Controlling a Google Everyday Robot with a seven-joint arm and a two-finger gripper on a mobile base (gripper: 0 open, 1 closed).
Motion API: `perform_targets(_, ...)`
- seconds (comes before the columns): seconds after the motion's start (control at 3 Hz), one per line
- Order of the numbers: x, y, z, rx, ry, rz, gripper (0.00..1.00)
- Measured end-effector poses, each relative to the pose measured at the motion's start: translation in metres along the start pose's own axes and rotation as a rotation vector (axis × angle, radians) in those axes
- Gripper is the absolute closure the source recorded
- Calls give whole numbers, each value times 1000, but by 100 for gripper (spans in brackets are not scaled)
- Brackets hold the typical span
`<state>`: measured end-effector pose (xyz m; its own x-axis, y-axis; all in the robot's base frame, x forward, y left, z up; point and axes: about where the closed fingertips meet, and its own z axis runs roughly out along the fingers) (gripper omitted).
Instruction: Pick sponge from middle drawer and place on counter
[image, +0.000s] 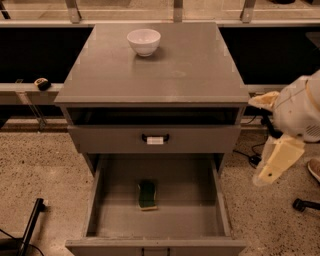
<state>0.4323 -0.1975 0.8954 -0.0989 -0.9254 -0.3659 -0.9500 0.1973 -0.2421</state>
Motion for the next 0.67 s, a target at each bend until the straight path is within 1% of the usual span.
perform_targets(0.33, -2, -7, 7, 49, -28, -40, 0)
perform_targets(0.67, -4, -3, 36, -3, -89, -22, 0)
